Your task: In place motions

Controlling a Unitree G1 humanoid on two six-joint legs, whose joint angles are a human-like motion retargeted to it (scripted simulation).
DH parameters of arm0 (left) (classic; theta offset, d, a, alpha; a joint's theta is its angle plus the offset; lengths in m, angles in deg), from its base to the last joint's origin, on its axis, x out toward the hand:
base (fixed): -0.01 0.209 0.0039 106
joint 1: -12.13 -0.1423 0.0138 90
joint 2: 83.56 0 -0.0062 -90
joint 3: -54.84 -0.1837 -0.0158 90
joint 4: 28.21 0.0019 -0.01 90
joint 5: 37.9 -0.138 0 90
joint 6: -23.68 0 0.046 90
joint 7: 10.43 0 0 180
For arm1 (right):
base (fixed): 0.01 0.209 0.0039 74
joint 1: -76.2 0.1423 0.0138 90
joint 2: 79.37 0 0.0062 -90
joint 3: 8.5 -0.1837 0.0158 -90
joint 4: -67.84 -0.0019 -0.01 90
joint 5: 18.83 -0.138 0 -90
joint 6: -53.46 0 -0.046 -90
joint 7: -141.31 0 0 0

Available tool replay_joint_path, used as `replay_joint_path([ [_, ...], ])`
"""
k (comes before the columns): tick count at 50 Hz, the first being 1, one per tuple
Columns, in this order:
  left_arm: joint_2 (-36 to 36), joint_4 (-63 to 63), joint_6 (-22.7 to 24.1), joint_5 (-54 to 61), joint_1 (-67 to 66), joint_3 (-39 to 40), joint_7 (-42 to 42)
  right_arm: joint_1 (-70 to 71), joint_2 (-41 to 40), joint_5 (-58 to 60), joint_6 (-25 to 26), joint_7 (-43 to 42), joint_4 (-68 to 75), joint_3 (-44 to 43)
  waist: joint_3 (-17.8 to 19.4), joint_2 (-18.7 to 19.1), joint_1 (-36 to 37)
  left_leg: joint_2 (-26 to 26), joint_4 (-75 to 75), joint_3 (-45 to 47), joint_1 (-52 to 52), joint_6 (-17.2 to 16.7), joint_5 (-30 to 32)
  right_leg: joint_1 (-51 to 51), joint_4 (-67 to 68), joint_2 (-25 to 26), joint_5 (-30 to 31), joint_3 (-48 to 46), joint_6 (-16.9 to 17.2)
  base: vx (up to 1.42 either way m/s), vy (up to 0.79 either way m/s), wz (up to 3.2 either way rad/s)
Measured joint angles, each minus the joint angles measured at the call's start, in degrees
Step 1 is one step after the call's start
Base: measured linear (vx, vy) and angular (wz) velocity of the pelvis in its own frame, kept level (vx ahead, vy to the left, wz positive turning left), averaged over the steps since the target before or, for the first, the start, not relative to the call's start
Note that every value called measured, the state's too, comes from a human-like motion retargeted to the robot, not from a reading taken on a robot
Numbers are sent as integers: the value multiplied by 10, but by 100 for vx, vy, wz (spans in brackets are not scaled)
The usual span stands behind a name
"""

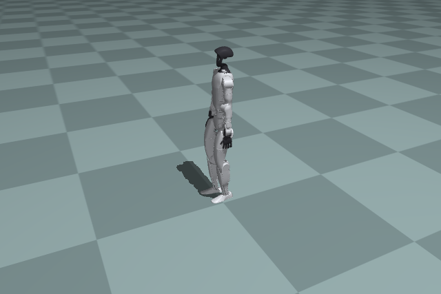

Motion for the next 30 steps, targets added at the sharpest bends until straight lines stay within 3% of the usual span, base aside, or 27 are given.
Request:
replay_joint_path([
  [4,10,-1,4,18,1,9,-24,1,7,7,-1,2,-7,-3,15,5,13,-19,14,-152,-22,-20,17,-15,11,11,16,57,-3,-14,14,-173],
  [6,11,0,7,30,2,11,-27,1,10,5,-1,4,-11,-6,20,11,6,-16,12,-176,-23,-34,17,-24,17,21,26,81,-5,-17,18,-156],
  [10,4,6,2,37,9,1,-16,3,15,-4,-6,9,-19,-22,32,27,1,7,-14,-57,-15,2,1,-46,18,51,57,142,-6,-24,20,-178],
  [12,-5,8,0,31,13,-11,-10,6,18,-14,-9,5,-23,-25,34,47,-58,21,-37,-74,-1,-11,1,-61,18,59,64,122,-9,-28,24,-58],
  [18,-43,2,-4,-8,14,-34,-12,20,25,-46,-11,-3,-19,-27,56,64,-93,49,-75,70,18,-5,-13,-102,19,89,69,147,-34,-36,40,-236],
  [21,-55,9,-12,-16,10,-30,-13,20,33,-49,-5,5,-12,-32,58,75,-94,68,-88,164,31,-13,-26,-119,23,76,49,69,-65,-35,51,-287],
  [26,-55,10,-23,10,1,1,-12,22,50,-46,6,-6,9,-50,56,97,-75,91,-108,346,64,-35,-51,-118,50,10,-19,-194,-115,-33,55,-323],
  [30,-47,3,-24,25,-4,20,-12,16,64,-55,16,-16,30,-69,46,128,-76,115,-106,454,75,-54,-68,-80,67,-28,-79,-405,-117,-27,45,-278],
])
